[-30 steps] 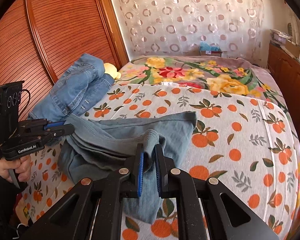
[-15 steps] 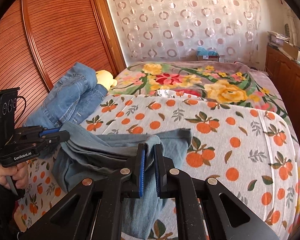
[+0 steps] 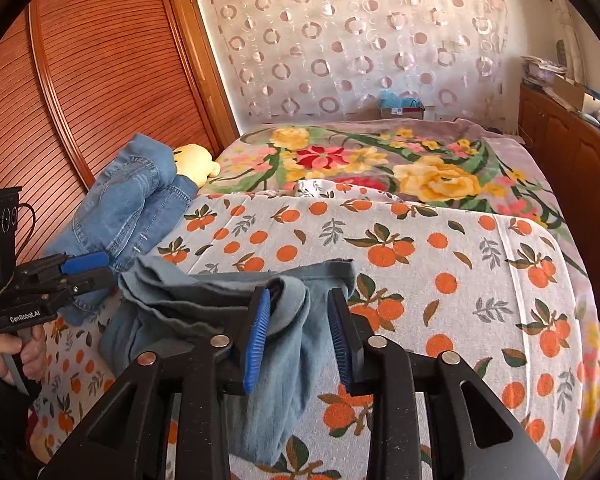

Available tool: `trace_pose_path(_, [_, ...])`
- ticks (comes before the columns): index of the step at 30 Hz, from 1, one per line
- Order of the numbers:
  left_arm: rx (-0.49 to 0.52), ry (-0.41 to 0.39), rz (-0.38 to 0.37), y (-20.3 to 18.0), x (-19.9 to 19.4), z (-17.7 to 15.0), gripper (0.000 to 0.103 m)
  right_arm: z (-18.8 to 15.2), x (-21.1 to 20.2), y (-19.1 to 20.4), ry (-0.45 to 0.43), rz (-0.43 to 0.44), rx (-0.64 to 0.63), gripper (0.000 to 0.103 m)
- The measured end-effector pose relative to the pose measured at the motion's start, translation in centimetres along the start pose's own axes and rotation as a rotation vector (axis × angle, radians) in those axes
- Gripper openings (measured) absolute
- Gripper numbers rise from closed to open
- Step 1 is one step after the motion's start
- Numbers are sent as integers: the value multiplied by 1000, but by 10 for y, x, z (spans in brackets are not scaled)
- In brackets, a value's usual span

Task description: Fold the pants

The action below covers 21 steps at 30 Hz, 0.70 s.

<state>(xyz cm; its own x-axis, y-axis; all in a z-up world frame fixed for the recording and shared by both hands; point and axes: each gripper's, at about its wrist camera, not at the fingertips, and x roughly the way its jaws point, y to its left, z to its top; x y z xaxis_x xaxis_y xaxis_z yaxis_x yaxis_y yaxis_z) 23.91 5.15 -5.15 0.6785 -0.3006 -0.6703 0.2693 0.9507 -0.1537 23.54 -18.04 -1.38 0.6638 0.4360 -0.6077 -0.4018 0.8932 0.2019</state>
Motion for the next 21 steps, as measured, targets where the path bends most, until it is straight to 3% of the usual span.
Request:
trace_pose_path(4, [6,25,1,-3,4,-6,50,-6,3,9,36,7,-65,41])
trace_pose_path(14, [21,61,3,-7,12,-14,50,7,30,21,116,-16,-180,41])
trace_pose_path(18, [21,67,6,-7,13,-15,50,27,45,16,85,-40,-160,41])
trace_pose_path(21, [22,75,11,-7,15,-15,50,35,51,10,46,-108,-127,41])
